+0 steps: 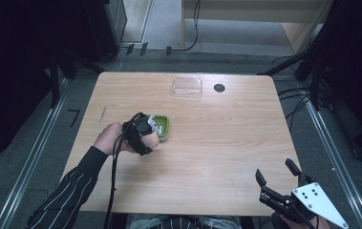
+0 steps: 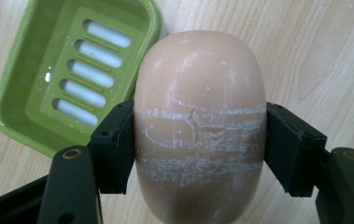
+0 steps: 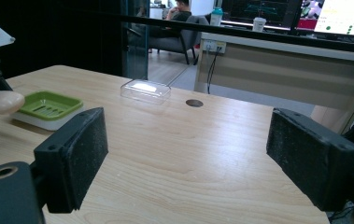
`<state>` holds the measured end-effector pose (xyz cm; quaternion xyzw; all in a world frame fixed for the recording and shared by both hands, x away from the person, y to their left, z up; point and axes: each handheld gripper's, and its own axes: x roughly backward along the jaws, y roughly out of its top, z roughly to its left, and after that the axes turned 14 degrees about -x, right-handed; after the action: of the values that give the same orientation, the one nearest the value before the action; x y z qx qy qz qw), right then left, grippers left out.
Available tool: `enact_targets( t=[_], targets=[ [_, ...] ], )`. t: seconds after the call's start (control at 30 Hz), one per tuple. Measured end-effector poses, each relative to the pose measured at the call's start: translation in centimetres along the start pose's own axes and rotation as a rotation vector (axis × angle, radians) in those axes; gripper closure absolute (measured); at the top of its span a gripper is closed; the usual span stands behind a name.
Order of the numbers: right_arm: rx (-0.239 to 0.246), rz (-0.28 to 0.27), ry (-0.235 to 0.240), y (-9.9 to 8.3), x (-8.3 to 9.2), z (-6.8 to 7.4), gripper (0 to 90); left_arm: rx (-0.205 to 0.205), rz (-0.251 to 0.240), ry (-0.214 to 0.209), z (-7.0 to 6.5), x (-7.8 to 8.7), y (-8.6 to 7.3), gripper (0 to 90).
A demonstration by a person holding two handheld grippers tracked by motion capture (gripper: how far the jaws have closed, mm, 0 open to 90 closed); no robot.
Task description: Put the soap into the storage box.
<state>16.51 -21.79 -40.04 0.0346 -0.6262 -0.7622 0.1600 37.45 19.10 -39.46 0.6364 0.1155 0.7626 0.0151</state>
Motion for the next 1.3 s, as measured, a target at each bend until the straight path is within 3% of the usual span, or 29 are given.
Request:
enact_targets(
  t=[0.77, 1.3],
  targets=[
    [0.001, 0.002, -0.002, 0.0, -0.1, 0.0, 13.3, -0.043, -0.019, 0.020, 1.7, 1.1, 0.0, 33.8],
    [0.001, 0.002, -0.003, 0.0, -0.1, 0.0, 13.3, -0.072, -0.021, 0.023, 2.5, 0.8, 0.1, 33.9]
  ],
)
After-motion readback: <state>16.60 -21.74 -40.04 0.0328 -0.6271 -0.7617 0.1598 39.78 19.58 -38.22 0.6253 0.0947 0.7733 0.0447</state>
